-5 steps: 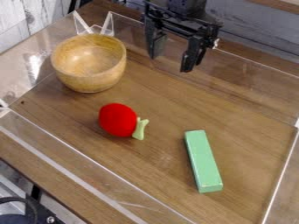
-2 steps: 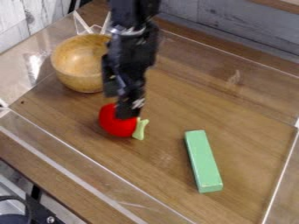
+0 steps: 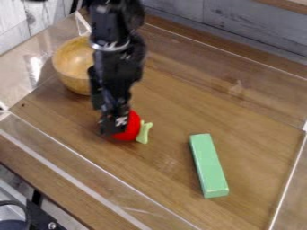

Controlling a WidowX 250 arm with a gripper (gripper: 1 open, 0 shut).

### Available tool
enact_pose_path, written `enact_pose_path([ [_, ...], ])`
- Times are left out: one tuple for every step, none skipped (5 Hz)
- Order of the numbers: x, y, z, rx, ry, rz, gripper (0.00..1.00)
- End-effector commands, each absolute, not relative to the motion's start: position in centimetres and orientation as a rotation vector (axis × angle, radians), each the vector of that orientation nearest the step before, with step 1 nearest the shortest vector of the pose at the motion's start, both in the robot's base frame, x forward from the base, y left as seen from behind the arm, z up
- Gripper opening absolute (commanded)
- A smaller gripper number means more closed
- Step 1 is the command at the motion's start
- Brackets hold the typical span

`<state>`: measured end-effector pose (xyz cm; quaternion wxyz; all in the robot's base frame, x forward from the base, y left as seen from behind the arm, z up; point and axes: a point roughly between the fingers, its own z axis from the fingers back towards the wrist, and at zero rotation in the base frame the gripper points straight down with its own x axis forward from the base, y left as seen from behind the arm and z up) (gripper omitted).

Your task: Move the red object to the right side of the table

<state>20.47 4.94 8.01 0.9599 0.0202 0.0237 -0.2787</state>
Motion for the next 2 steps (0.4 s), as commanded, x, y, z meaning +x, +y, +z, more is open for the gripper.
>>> enact_pose_path([
  [20.97,5.77,8.03,0.058,-0.017,-0.538,1.0],
  [21.47,6.41,7.13,0.049,-0.03,-0.538,1.0],
])
